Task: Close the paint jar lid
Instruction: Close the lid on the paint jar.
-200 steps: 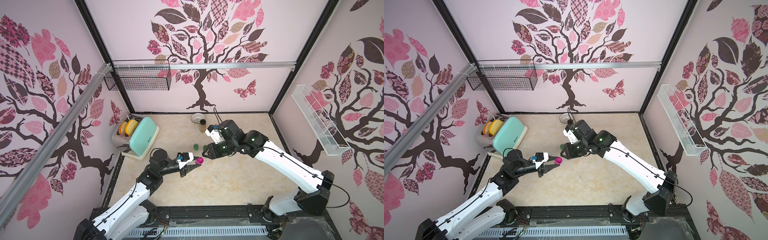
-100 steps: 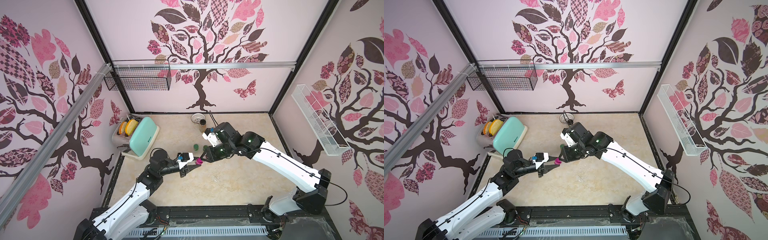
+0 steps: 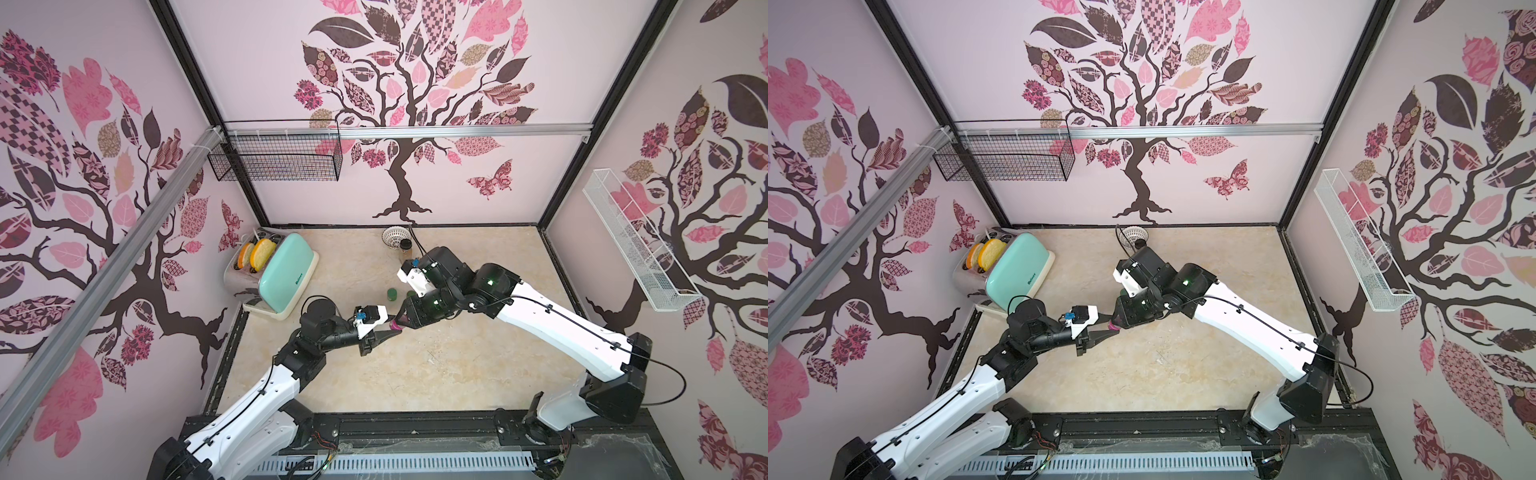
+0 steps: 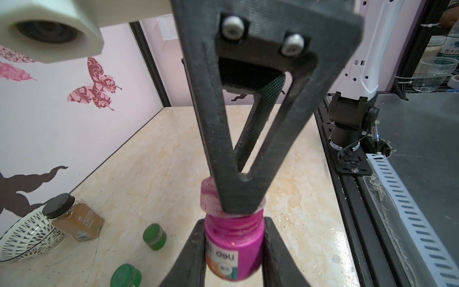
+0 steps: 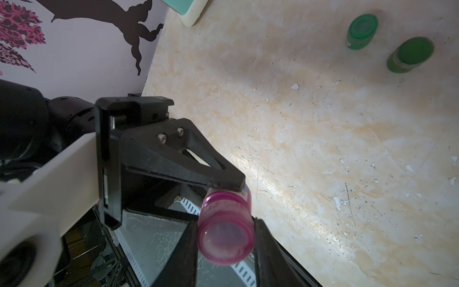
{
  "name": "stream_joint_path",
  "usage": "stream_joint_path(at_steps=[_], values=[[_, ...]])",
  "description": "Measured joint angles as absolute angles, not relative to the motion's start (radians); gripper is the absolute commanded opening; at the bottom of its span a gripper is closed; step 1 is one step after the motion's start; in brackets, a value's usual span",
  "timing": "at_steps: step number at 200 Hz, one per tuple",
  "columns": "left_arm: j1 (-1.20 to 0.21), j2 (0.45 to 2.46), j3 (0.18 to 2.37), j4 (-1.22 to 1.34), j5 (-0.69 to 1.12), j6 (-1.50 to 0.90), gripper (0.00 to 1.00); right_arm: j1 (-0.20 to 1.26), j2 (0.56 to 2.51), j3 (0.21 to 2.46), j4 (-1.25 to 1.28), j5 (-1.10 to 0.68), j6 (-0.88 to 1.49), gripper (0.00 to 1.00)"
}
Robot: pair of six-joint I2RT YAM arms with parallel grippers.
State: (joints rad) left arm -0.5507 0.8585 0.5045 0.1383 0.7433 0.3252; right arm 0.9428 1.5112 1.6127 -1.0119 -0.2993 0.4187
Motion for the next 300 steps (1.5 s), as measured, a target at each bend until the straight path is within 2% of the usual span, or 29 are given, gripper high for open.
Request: stream_joint_path(at_steps=[180,275,300], values=[[-0.551,0.859,0.505,0.139,0.745,0.332,0.23,0.986,1.564,1.675,-1.060,-0.224,0.405,0.45],[-0.551,0.859,0.505,0.148,0.749,0.334,0.23,0.997,1.564,1.679,-1.023,-0.160,0.428,0.67],[-0.551,0.859,0.505,0.148,0.750,0.336,0.23,0.996,1.552,1.680,-1.018,-0.117,0.430,0.70]])
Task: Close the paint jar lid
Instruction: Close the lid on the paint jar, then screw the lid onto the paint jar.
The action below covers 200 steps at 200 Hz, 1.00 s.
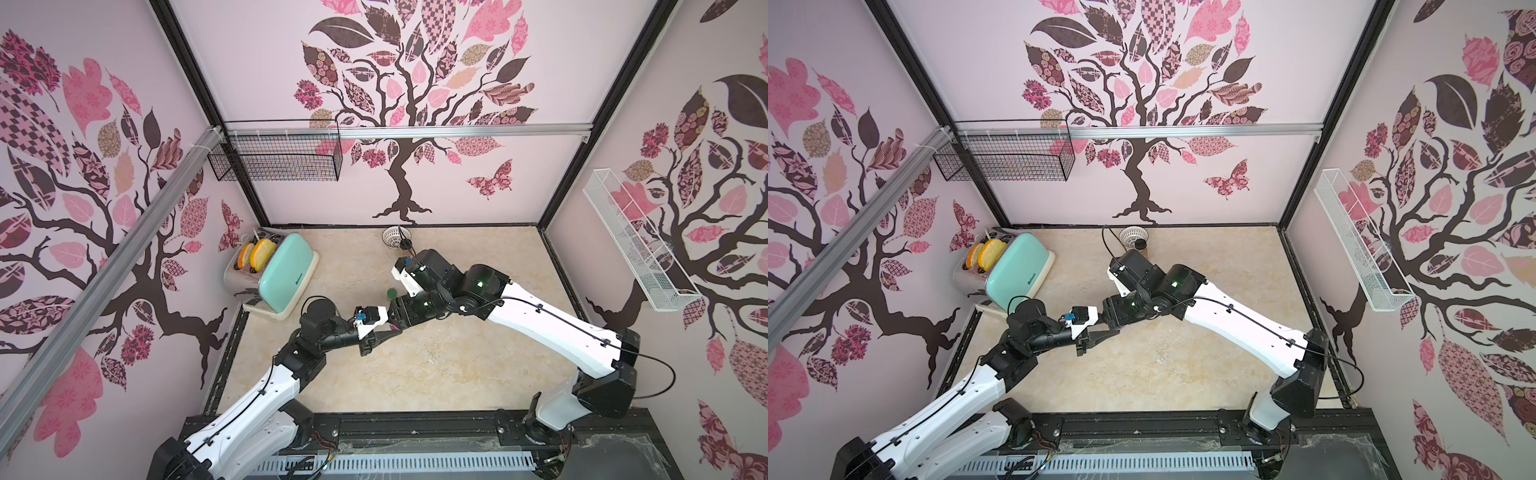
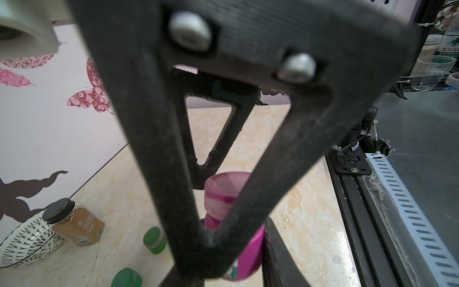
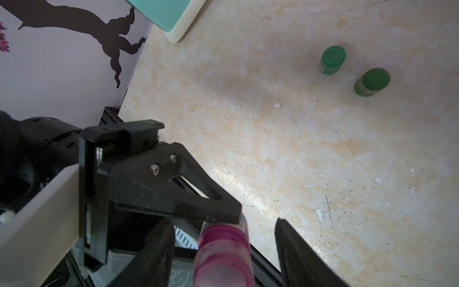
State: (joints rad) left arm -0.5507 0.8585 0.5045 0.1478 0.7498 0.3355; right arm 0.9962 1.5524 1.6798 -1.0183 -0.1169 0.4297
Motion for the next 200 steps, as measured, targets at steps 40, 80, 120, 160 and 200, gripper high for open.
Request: stream_joint_path(at_steps=[40,80,120,160,200], values=[[-0.551,0.859,0.505,0.148,0.750,0.338,0.23,0.974,1.462,1.678,-1.016,-0.069,0.430,0.71],[-0.551,0.859,0.505,0.148,0.750,0.338,0.23,0.952,1.362,1.608,-1.016,-0.051,0.435,0.71],[-0.553,0.859,0.505,0.148,0.750,0.339,0.23,0.951,1.382,1.545,-1.014,-0.070,0.447,0.68],[-0.552,0.859,0.504,0.140,0.747,0.339,0.23,0.951,1.433,1.535,-0.992,-0.111,0.462,0.67],[-0.553,0.859,0.503,0.131,0.744,0.339,0.23,0.950,1.444,1.535,-0.973,-0.134,0.469,0.66]])
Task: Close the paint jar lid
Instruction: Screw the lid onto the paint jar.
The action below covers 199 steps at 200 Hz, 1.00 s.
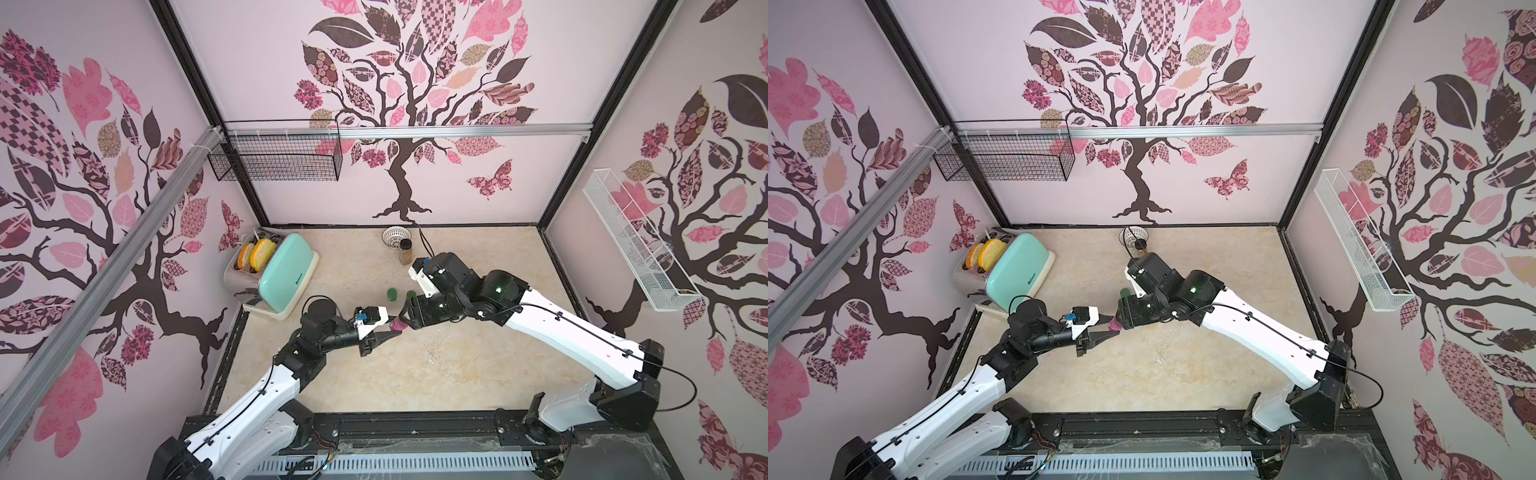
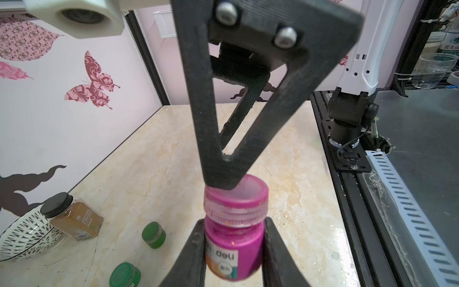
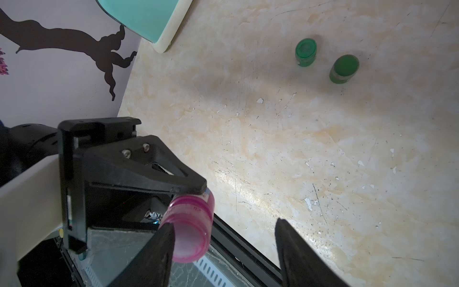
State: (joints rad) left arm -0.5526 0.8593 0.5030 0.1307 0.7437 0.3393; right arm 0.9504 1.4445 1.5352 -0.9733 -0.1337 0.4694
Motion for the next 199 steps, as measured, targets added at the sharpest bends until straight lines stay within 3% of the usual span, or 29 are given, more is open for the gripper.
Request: stream_joint_path(at_steps=[69,105,137,165,199], values=[[-0.553,0.859,0.503,0.120,0.742,0.339,0.23,0.950,1.452,1.536,-0.971,-0.139,0.468,0.67],[-0.553,0.859,0.503,0.133,0.748,0.340,0.23,0.950,1.448,1.549,-0.965,-0.130,0.395,0.76],[-0.553,0.859,0.503,0.145,0.759,0.341,0.23,0.950,1.393,1.550,-0.953,-0.085,0.228,0.83],[-0.553,0.859,0.503,0.148,0.777,0.341,0.23,0.950,1.288,1.516,-0.901,-0.080,0.030,0.72],[-0.554,0.867,0.503,0.149,0.819,0.341,0.23,0.950,1.152,1.349,-0.835,-0.143,-0.307,0.72]])
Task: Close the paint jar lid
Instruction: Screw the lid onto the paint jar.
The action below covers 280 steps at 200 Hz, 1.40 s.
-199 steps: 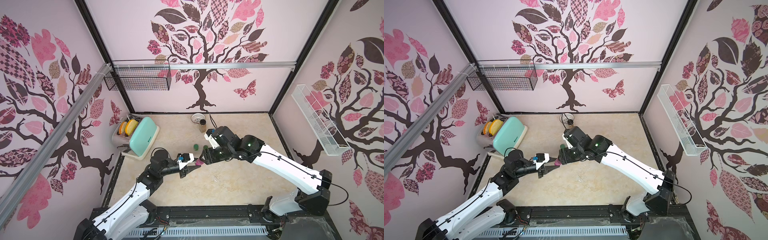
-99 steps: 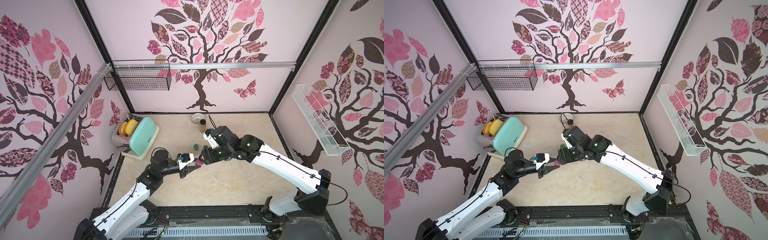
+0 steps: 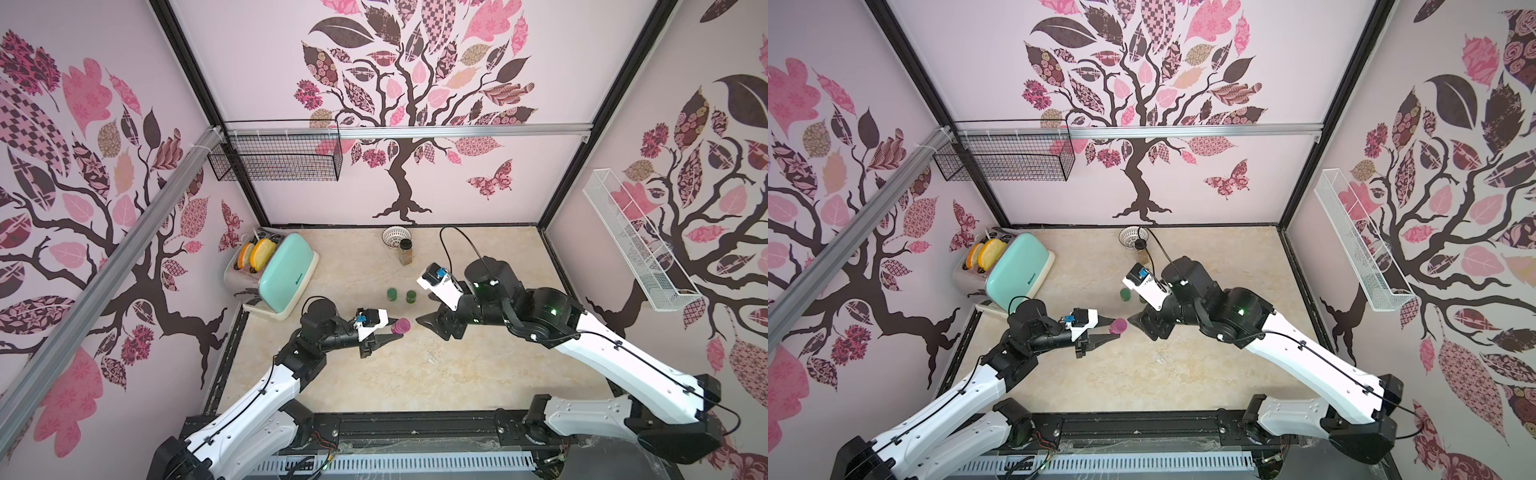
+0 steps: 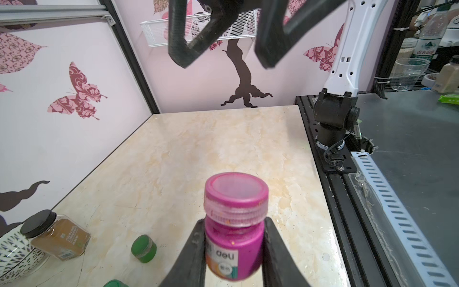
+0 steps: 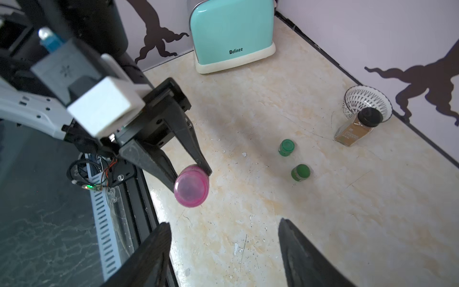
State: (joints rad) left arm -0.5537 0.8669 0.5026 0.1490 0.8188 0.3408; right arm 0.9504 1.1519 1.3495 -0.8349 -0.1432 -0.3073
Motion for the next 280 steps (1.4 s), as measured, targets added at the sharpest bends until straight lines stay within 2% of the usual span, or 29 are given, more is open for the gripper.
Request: stream_joint_path(at_steps=[27,65,79,134,164,247,280], values=[[-0.556,0.876,0.503,0.149,0.857,0.341,0.24,0.952,1.124,1.258,-0.817,-0.201,-0.531,0.72],[-0.557,0.889,0.503,0.140,0.889,0.348,0.24,0.953,1.166,1.257,-0.805,-0.250,-0.697,0.68],[-0.557,0.893,0.503,0.133,0.893,0.352,0.24,0.953,1.190,1.265,-0.797,-0.265,-0.728,0.64],[-0.559,0.895,0.503,0.115,0.892,0.369,0.24,0.963,1.250,1.269,-0.777,-0.317,-0.781,0.63],[-0.559,0.895,0.503,0.111,0.892,0.372,0.24,0.975,1.261,1.270,-0.776,-0.319,-0.798,0.59],[-0.562,0.895,0.503,0.109,0.892,0.373,0.24,0.980,1.283,1.283,-0.762,-0.314,-0.804,0.43],[-0.562,0.895,0.503,0.107,0.890,0.375,0.24,0.980,1.287,1.285,-0.765,-0.314,-0.798,0.30]])
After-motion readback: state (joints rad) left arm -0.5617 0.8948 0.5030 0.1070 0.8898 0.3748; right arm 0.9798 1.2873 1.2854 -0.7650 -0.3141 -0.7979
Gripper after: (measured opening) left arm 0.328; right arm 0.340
